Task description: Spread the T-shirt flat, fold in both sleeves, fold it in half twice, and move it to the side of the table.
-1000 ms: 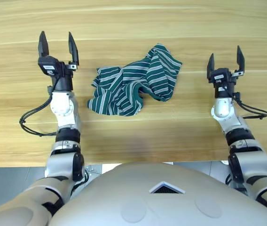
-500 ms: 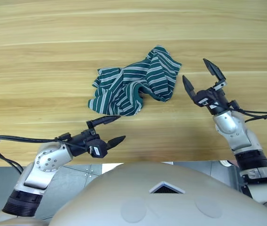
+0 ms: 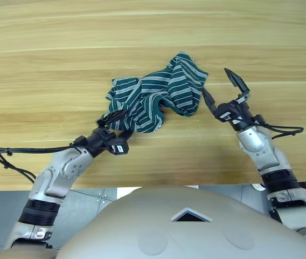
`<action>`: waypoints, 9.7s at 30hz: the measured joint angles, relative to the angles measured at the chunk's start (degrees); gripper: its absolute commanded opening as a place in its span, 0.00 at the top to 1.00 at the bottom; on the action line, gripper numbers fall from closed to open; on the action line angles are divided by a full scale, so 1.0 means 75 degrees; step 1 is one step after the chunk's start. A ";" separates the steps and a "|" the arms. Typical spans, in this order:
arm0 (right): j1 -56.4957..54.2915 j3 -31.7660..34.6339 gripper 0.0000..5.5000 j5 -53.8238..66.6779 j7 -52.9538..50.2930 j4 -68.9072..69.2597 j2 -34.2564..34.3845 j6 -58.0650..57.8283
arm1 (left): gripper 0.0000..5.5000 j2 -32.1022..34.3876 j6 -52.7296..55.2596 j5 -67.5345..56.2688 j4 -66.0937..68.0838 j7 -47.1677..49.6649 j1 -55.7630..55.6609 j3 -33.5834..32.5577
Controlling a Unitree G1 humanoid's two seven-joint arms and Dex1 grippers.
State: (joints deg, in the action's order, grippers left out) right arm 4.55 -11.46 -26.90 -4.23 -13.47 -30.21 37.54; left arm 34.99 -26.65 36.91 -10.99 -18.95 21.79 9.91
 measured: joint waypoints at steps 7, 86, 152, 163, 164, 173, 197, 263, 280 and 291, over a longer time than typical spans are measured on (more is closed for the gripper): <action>0.0238 0.0089 0.29 0.0011 0.0077 0.0014 -0.0039 0.0029 | 0.31 -0.0199 0.0110 -0.0038 0.0262 0.0329 -0.0206 0.0232; 0.0041 -0.0916 0.99 0.0527 0.2038 -0.0736 -0.0275 0.0669 | 1.00 -0.0588 0.0317 -0.0596 0.0360 0.1176 -0.0419 0.1133; 0.0099 -0.0281 0.95 0.2574 0.4731 -0.0504 -0.1838 0.1337 | 0.81 0.0805 -0.2831 -0.4323 0.5238 -0.1003 -0.1990 -0.0226; 0.1399 0.0035 0.73 0.2857 0.5064 0.1079 -0.2114 0.1023 | 0.59 0.0691 -0.2281 -0.5002 0.3346 -0.1026 0.0115 -0.0638; 0.1478 0.0089 0.73 0.2863 0.5065 0.1133 -0.2124 0.0997 | 0.59 0.0695 -0.2195 -0.5525 0.3119 -0.1174 0.0236 -0.0691; 0.0264 0.1125 0.73 0.3290 0.4159 0.0837 -0.1512 0.0514 | 0.59 -0.0506 -0.0553 -0.3935 0.1617 -0.0302 -0.2133 -0.0178; -0.1503 -0.0032 0.73 -0.0502 0.1547 -0.1794 -0.0588 -0.0633 | 0.59 -0.0549 -0.1316 -0.1843 0.3121 0.0472 -0.2102 0.1520; 0.0157 0.1496 0.73 0.0681 0.1049 0.1517 0.0143 -0.1016 | 0.59 0.1737 0.0038 0.1030 0.2462 0.1024 -0.1575 -0.0455; 0.0165 0.1531 0.73 0.0520 0.0893 0.1234 0.0120 -0.0952 | 0.59 0.2035 0.1015 0.1362 0.3242 0.1811 -0.2071 -0.0019; 0.0256 0.1537 0.73 0.0452 0.0893 0.1183 0.0063 -0.0845 | 0.59 0.2355 0.1061 0.0943 0.2306 0.1595 -0.1425 0.0196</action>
State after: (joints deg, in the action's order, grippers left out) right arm 6.47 0.07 -23.51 2.46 -4.60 -29.74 31.21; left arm 52.65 -18.70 43.98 6.30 -6.99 11.10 11.38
